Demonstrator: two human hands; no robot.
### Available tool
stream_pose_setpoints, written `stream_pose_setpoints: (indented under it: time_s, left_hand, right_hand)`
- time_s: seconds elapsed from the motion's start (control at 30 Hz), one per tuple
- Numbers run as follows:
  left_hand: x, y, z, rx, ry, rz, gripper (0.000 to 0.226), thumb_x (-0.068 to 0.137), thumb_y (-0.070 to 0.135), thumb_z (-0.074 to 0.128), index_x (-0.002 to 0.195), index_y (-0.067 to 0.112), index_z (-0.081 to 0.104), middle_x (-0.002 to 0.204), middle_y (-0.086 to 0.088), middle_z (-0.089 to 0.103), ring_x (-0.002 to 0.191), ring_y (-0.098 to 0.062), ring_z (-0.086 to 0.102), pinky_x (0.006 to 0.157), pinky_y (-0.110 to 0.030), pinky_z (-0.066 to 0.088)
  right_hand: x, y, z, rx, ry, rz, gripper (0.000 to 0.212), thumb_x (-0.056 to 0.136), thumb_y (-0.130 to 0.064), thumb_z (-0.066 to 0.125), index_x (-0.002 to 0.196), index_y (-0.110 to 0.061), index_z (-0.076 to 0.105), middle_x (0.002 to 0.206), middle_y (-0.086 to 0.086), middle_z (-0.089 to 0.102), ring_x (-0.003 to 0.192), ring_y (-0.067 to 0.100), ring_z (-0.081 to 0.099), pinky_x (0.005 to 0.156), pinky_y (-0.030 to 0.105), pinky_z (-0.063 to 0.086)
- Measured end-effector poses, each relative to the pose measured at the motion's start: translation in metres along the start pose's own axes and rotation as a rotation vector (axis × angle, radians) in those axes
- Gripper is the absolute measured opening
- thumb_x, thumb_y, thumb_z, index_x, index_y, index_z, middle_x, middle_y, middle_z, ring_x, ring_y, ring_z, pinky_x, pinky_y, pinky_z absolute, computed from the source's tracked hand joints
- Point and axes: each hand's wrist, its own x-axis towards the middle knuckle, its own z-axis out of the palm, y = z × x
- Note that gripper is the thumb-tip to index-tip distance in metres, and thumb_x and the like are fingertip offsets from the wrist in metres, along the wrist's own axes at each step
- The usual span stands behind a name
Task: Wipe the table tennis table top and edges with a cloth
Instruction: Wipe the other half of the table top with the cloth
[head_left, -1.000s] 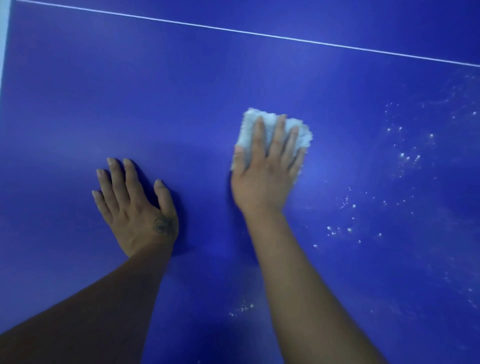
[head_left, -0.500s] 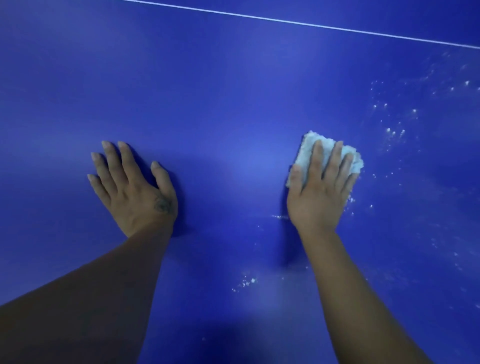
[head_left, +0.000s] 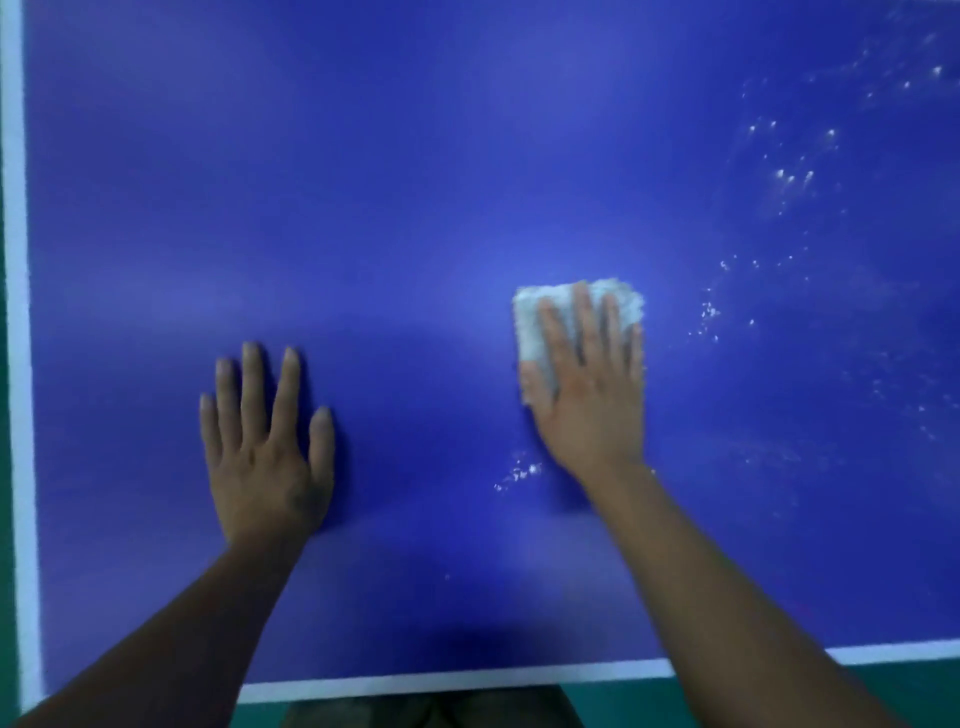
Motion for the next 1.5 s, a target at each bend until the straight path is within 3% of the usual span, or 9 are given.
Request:
stream_pose_setpoints:
  time_s: [0.13,0.27,0.5,0.67,0.9,1.03,1.3,1.4,1.5]
  left_hand:
    - [-0.056,-0.021,-0.006,0.002,-0.036,-0.092,0.066,0.109,0.044,0.038,0.171,0.023,0.027,0.181,-0.003,0.012,0.168,-0.029,0.007,0.135,-0.054,0.008]
    - [-0.056,-0.022,-0.005,-0.032,-0.026,-0.102,0.065,0.109,0.042,0.040,0.171,0.024,0.029,0.180,-0.003,0.015,0.167,-0.028,0.009,0.135,-0.051,0.006]
    - [-0.057,-0.023,-0.004,-0.041,0.003,-0.093,0.064,0.110,0.041,0.039,0.171,0.025,0.027,0.180,-0.003,0.015,0.167,-0.030,0.010,0.135,-0.054,0.010]
    - [-0.057,-0.022,-0.004,-0.048,0.012,-0.098,0.064,0.110,0.042,0.037,0.171,0.026,0.027,0.180,-0.002,0.015,0.167,-0.029,0.011,0.135,-0.052,0.008]
    - [-0.056,-0.021,-0.008,-0.051,0.001,-0.119,0.064,0.109,0.043,0.038,0.170,0.027,0.029,0.180,-0.003,0.016,0.167,-0.028,0.010,0.135,-0.049,0.006]
    - [-0.055,-0.019,-0.009,-0.047,-0.011,-0.126,0.065,0.108,0.042,0.040,0.171,0.028,0.028,0.180,-0.002,0.015,0.167,-0.027,0.010,0.135,-0.049,0.005]
    - [-0.055,-0.016,-0.013,-0.058,-0.058,-0.142,0.067,0.107,0.042,0.039,0.171,0.025,0.029,0.181,-0.004,0.013,0.167,-0.028,0.007,0.135,-0.051,0.004]
    - [-0.055,-0.017,-0.014,-0.062,-0.051,-0.135,0.066,0.107,0.042,0.039,0.171,0.026,0.028,0.180,-0.004,0.014,0.167,-0.028,0.007,0.135,-0.050,0.003]
    - [-0.056,-0.017,-0.014,-0.064,-0.036,-0.133,0.066,0.107,0.041,0.040,0.170,0.026,0.029,0.180,-0.005,0.015,0.167,-0.029,0.008,0.135,-0.050,0.003]
  right_hand:
    - [0.014,0.036,-0.008,0.001,-0.018,0.155,0.065,0.112,-0.055,0.027,0.170,-0.026,0.027,0.179,0.009,0.014,0.166,0.035,0.010,0.133,0.059,0.009]
    - [0.024,0.002,-0.007,0.019,-0.047,0.273,0.065,0.113,-0.055,0.022,0.172,-0.028,0.015,0.181,0.009,0.003,0.166,0.035,0.001,0.132,0.061,0.005]
    - [-0.037,-0.111,0.010,0.095,-0.039,-0.062,0.062,0.113,-0.052,0.035,0.170,-0.029,0.028,0.179,0.007,0.014,0.166,0.035,0.007,0.131,0.061,0.013]
    - [-0.082,-0.075,0.015,0.073,-0.052,-0.140,0.062,0.112,-0.054,0.038,0.169,-0.032,0.030,0.179,0.001,0.016,0.167,0.029,0.009,0.130,0.059,0.020]
    - [-0.038,0.027,-0.003,0.000,-0.025,0.253,0.063,0.113,-0.054,0.026,0.171,-0.029,0.023,0.180,0.007,0.013,0.166,0.034,0.011,0.132,0.060,0.012]
    - [-0.018,0.009,-0.007,0.051,-0.025,0.429,0.067,0.111,-0.056,0.017,0.172,-0.028,0.015,0.181,0.008,0.004,0.167,0.034,0.002,0.132,0.061,0.006]
    - [-0.107,-0.128,0.025,0.113,-0.037,-0.031,0.063,0.113,-0.052,0.037,0.171,-0.030,0.023,0.180,0.005,0.011,0.167,0.033,0.007,0.131,0.061,0.014]
    - [-0.134,-0.105,0.029,0.099,-0.035,-0.096,0.062,0.112,-0.052,0.041,0.169,-0.032,0.029,0.179,0.001,0.017,0.166,0.030,0.012,0.130,0.060,0.020]
    - [-0.129,-0.048,0.019,0.013,-0.032,-0.010,0.059,0.112,-0.050,0.034,0.168,-0.029,0.034,0.177,0.006,0.023,0.165,0.034,0.017,0.128,0.062,0.022]
